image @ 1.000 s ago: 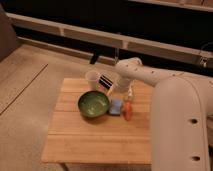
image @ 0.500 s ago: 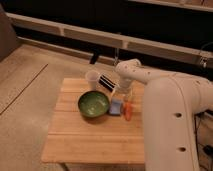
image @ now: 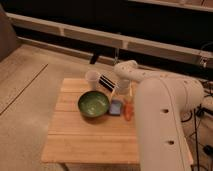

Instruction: Place the white sponge in the ceramic cup

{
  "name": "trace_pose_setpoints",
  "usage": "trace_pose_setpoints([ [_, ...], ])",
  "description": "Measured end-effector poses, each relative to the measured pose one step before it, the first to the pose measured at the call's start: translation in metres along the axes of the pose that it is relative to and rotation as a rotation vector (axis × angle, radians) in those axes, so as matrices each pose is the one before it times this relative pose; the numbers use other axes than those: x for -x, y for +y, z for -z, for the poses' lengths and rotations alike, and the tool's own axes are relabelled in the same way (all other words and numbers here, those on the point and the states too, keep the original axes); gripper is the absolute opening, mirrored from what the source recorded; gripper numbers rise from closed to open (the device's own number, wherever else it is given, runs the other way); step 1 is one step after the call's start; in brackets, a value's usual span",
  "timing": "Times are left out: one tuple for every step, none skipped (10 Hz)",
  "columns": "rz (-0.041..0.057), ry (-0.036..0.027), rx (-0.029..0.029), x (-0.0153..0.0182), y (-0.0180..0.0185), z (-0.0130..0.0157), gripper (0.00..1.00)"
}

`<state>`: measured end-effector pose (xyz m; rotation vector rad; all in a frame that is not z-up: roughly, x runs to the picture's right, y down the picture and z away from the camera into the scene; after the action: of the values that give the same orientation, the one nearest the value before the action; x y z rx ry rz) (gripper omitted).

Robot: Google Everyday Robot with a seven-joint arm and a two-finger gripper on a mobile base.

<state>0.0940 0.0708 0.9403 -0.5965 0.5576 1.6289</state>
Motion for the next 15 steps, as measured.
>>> trace_pose_setpoints([
  [0.00567,0.00132,0.00405,-0.00002,0.00438,-0.00022,0.65],
  [0.00641,0.00153,0.00637,-0.00061,0.00518,-0.00005,0.65],
  [0.00958,0.00552,0.00939,-0.00355,0.00715,0.00020,0.65],
  [0.00670,0.00574,0.00366,-0.00359,0.00410,-0.00108,0.65],
  [0.00694,0.00769,0.00139,-0.00421,0.00372,-0.00159,0.65],
  [0.00572,0.01051,0.00042,-0.00503,0.00276,-0.00307,0.65],
  [-0.00323,0.01224,-0.00144,-0.00496,-0.00075,-0.00346,0.65],
  [-0.00407,0.00912,-0.00183,-0.00315,-0.00116,-0.00207,0.65],
  [-0.00281,0.01092,-0.00385,-0.00327,-0.00120,-0.00317,0.65],
  [-0.00453,0.00909,-0.00439,-0.00203,-0.00204,-0.00249,0.65],
  [-0.00329,0.00425,-0.00290,-0.00056,-0.00171,-0.00145,0.65],
  [-0.00551,0.00464,-0.00249,-0.00005,-0.00209,-0.00161,0.65],
  [-0.00540,0.00083,-0.00223,0.00097,-0.00233,-0.00115,0.60],
  [-0.00377,0.00112,0.00119,0.00040,-0.00145,-0.00129,0.52],
  [-0.00353,-0.00084,0.00195,0.00083,-0.00125,-0.00059,0.43],
])
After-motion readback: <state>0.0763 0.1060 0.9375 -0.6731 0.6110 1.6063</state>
